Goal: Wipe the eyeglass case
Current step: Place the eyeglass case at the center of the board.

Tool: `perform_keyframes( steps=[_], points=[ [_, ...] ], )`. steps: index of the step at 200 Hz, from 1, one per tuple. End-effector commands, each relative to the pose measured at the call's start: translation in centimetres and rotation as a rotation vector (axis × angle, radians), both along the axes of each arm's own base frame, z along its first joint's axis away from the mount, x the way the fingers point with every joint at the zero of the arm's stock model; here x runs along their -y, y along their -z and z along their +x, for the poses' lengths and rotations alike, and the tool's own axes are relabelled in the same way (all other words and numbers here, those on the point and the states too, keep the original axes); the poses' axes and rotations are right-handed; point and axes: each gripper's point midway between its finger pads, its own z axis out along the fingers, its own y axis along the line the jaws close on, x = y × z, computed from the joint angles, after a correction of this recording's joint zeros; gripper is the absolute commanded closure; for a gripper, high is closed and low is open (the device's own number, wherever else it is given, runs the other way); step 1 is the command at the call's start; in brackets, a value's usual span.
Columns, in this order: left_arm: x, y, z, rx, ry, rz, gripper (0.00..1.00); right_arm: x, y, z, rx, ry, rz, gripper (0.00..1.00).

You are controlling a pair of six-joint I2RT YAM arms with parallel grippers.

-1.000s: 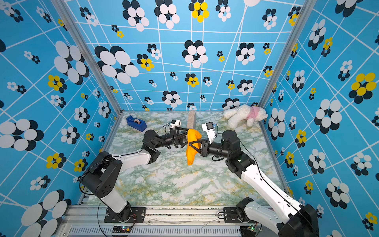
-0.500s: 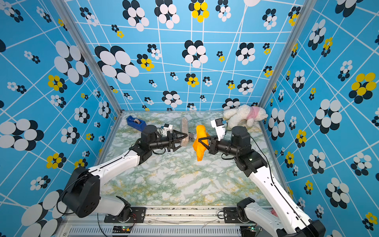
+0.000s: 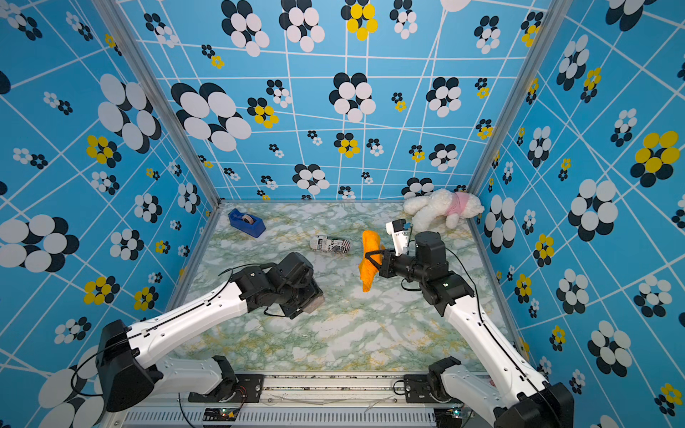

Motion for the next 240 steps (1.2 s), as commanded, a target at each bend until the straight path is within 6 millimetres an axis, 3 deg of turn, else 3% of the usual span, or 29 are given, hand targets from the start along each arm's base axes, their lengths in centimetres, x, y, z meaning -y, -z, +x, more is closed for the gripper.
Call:
perform_keyframes(
  steps=[1, 37, 117, 157, 174, 209, 240],
  points=[
    [-2.1, 0.9, 0.0, -0.016, -0.132, 0.144, 1.0, 0.5, -0.9, -0.2, 0.061, 0.025, 0.02, 1.0],
    [-1.6, 4.2, -0.9, -0.1, -0.254, 0.167, 1.0, 0.9, 0.0, -0.8, 0.056, 0.03, 0.008, 1.0],
    [3.6, 8.9, 1.7, -0.146, -0.27, 0.158, 1.0, 0.8, 0.8, -0.9, 0.056, 0.005, -0.032, 1.0],
    [5.2, 10.9, 1.5, -0.188, -0.279, 0.155, 1.0, 1.0, 1.3, -0.9, 0.052, 0.005, -0.052, 1.0],
    [5.9, 11.4, 1.3, -0.198, -0.269, 0.147, 0.92, 0.9, 1.2, -0.9, 0.06, 0.002, -0.049, 1.0],
    [7.6, 12.1, 1.4, -0.218, -0.244, 0.117, 0.63, 0.7, 1.4, -0.6, 0.057, -0.004, -0.055, 1.0],
    [7.6, 12.1, 1.3, -0.224, -0.242, 0.107, 0.42, 1.0, 1.3, -0.7, 0.062, -0.006, -0.081, 1.0]
  ],
)
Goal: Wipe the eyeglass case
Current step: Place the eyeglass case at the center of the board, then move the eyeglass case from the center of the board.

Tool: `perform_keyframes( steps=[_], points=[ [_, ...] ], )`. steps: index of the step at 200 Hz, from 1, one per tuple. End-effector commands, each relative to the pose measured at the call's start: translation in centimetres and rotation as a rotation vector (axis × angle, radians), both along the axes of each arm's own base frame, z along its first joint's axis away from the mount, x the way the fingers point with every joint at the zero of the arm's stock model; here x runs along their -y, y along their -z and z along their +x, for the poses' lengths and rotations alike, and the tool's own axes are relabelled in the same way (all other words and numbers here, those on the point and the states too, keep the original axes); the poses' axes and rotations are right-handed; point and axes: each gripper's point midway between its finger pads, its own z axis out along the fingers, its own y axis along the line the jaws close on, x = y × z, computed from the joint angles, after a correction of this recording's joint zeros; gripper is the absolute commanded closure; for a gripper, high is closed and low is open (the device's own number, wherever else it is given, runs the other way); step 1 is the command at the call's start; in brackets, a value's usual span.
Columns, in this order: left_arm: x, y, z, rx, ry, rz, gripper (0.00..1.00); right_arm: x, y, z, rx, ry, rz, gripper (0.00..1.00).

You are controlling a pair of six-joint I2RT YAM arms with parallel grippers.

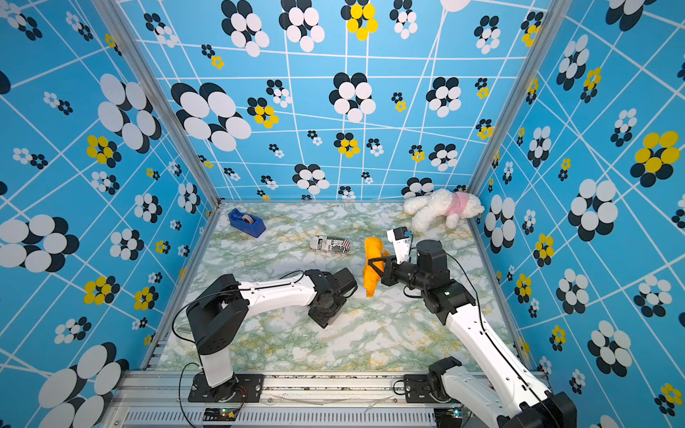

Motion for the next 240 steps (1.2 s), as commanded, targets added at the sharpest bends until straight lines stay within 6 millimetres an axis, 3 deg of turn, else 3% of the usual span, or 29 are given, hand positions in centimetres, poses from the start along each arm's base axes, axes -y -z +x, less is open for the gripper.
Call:
perform_keyframes(
  steps=[1, 12, 20, 49, 60, 74, 125, 140, 165, 188, 201, 240],
  points=[
    [1.9, -0.1, -0.5, -0.028, 0.013, -0.076, 0.41, 0.3, -0.4, 0.1, 0.029, -0.004, -0.028, 1.0],
    [2.0, -0.2, -0.7, -0.034, 0.027, -0.085, 0.35, 0.3, -0.5, 0.1, 0.031, -0.006, -0.032, 1.0],
    [2.2, -0.4, -0.7, -0.037, 0.04, -0.093, 0.24, 0.3, -0.5, 0.2, 0.032, -0.005, -0.033, 1.0],
    [2.8, -0.9, -0.9, -0.064, 0.131, -0.151, 0.17, 0.1, -0.7, 0.5, 0.028, -0.007, -0.023, 1.0],
    [3.1, -1.0, -1.0, -0.082, 0.189, -0.184, 0.05, 0.1, -0.8, 0.6, 0.029, -0.005, -0.022, 1.0],
    [2.8, -1.0, -1.0, -0.093, 0.248, -0.185, 0.04, 0.1, -0.8, 0.7, 0.029, -0.001, -0.023, 1.0],
    [-0.4, -11.6, -0.8, 0.075, 0.539, -0.204, 0.04, 0.5, -1.7, 0.8, 0.03, 0.029, -0.029, 1.0],
    [-1.0, -13.6, -0.3, 0.128, 0.653, -0.27, 0.05, 0.4, -1.5, 1.1, 0.017, 0.024, -0.036, 1.0],
    [-2.9, -16.2, 2.3, 0.252, 0.936, -0.355, 0.1, 0.5, -1.7, 1.8, 0.01, 0.04, -0.062, 1.0],
    [-6.4, -18.0, 4.9, 0.371, 1.27, -0.167, 0.1, 0.8, -2.1, 2.2, 0.02, 0.07, -0.059, 1.0],
    [-7.4, -18.5, 5.5, 0.453, 1.47, -0.043, 0.1, 0.8, -2.3, 2.5, 0.016, 0.082, -0.052, 1.0],
    [-6.2, -20.3, 4.4, 0.926, 1.897, 0.14, 0.08, 0.8, -2.0, 2.9, -0.001, 0.088, -0.05, 1.0]
  ],
)
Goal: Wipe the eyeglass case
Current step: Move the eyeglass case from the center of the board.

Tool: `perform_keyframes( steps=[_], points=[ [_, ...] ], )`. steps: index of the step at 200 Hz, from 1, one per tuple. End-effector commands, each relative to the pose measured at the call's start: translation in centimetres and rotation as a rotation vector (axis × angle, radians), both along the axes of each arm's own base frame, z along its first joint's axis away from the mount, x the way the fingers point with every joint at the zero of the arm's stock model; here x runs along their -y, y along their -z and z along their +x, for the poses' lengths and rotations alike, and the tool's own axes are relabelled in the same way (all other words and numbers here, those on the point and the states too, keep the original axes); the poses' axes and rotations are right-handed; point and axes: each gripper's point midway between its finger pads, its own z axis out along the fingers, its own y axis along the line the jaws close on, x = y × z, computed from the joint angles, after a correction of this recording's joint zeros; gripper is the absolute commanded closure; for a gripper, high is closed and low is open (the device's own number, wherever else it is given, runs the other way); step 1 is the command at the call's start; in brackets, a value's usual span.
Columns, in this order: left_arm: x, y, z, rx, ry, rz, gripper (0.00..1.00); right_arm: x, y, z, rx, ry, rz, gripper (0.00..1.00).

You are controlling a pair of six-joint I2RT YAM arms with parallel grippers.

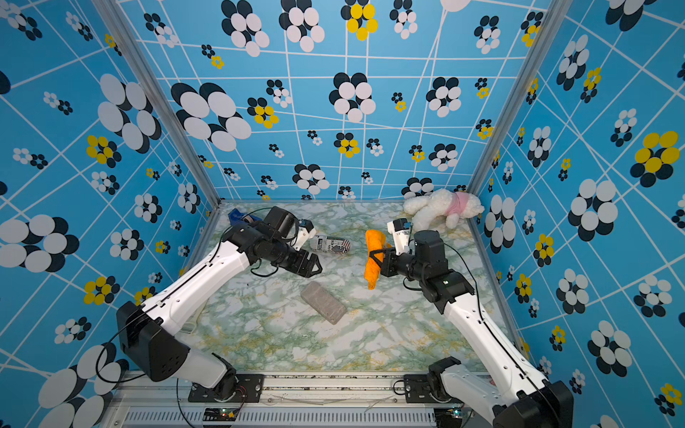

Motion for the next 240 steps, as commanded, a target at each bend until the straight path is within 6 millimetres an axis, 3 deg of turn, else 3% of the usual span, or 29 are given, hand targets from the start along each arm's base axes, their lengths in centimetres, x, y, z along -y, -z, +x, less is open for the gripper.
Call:
perform_keyframes(
  steps=[1, 26, 51, 80, 129, 159, 205, 240],
  points=[
    [0.5, -1.7, -1.7, 0.395, 0.435, 0.015, 0.08, 0.2, -1.0, 0.7, 0.011, 0.024, 0.003, 1.0],
    [1.3, -0.7, -3.9, 0.645, 0.75, 0.057, 0.07, 0.0, -0.3, 0.9, -0.01, 0.011, -0.004, 1.0],
    [1.3, 1.1, -4.1, 0.588, 0.87, 0.136, 0.09, -0.2, 0.2, 1.0, -0.023, -0.002, -0.01, 1.0],
    [1.0, 4.7, -4.4, 0.525, 1.008, 0.254, 0.09, -0.2, 0.5, 0.8, -0.022, -0.005, -0.017, 1.0],
    [1.4, 8.8, -4.2, 0.489, 1.114, 0.304, 0.08, -0.1, 2.1, 0.8, -0.036, -0.009, -0.036, 1.0],
    [1.9, 10.9, -5.4, 0.4, 1.241, 0.314, 0.07, -0.2, 2.9, 0.9, -0.047, -0.02, -0.053, 1.0],
    [2.7, 13.6, -4.0, 0.395, 1.262, 0.347, 0.07, -0.5, 3.8, 1.1, -0.055, -0.037, -0.058, 1.0],
    [2.5, 14.5, -2.9, 0.382, 1.274, 0.368, 0.07, -0.5, 4.2, 1.0, -0.058, -0.052, -0.07, 1.0]
  ],
)
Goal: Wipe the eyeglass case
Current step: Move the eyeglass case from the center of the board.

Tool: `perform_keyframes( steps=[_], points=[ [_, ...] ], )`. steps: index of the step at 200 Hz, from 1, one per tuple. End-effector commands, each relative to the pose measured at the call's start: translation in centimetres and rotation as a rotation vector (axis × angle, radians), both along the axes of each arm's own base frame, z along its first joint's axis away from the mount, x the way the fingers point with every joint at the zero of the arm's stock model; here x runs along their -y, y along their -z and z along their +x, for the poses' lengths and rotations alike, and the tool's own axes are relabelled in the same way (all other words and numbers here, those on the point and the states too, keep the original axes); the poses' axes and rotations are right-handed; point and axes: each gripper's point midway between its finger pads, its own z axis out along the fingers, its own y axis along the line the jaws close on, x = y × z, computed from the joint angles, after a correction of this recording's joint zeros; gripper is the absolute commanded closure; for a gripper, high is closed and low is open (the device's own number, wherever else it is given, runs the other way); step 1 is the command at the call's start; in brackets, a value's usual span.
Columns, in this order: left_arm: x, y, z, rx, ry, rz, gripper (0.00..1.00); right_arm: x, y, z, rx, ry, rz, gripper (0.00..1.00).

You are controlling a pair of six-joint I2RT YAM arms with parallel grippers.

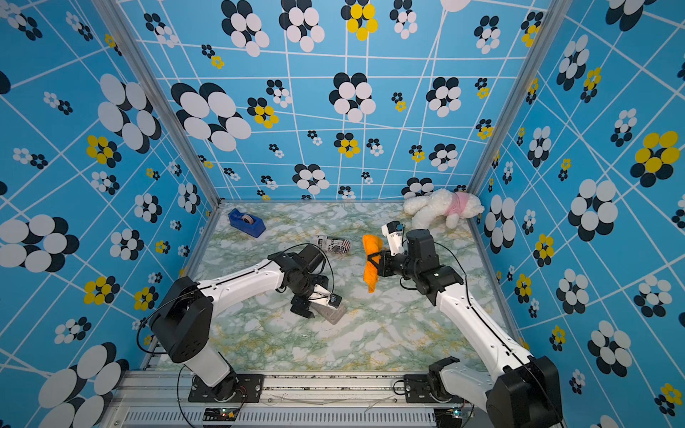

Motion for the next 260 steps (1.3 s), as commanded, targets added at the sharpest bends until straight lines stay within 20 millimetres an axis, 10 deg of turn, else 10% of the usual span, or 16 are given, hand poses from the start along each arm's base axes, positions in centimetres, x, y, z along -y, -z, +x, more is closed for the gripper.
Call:
perform_keyframes(
  steps=[1, 53, 260],
  points=[
    [0.2, -0.2, 1.5, 0.03, 0.023, 0.006, 0.07, -0.1, 0.2, -0.2, 0.019, -0.03, -0.003, 1.0],
    [-0.1, 1.1, 3.9, 0.065, 0.003, 0.005, 0.08, -0.2, 0.7, -0.4, 0.012, -0.034, 0.001, 1.0],
    [-1.1, 3.9, 1.4, -0.077, -0.142, 0.004, 0.29, 0.3, 0.5, -0.7, 0.016, -0.02, -0.01, 1.0]
  ],
)
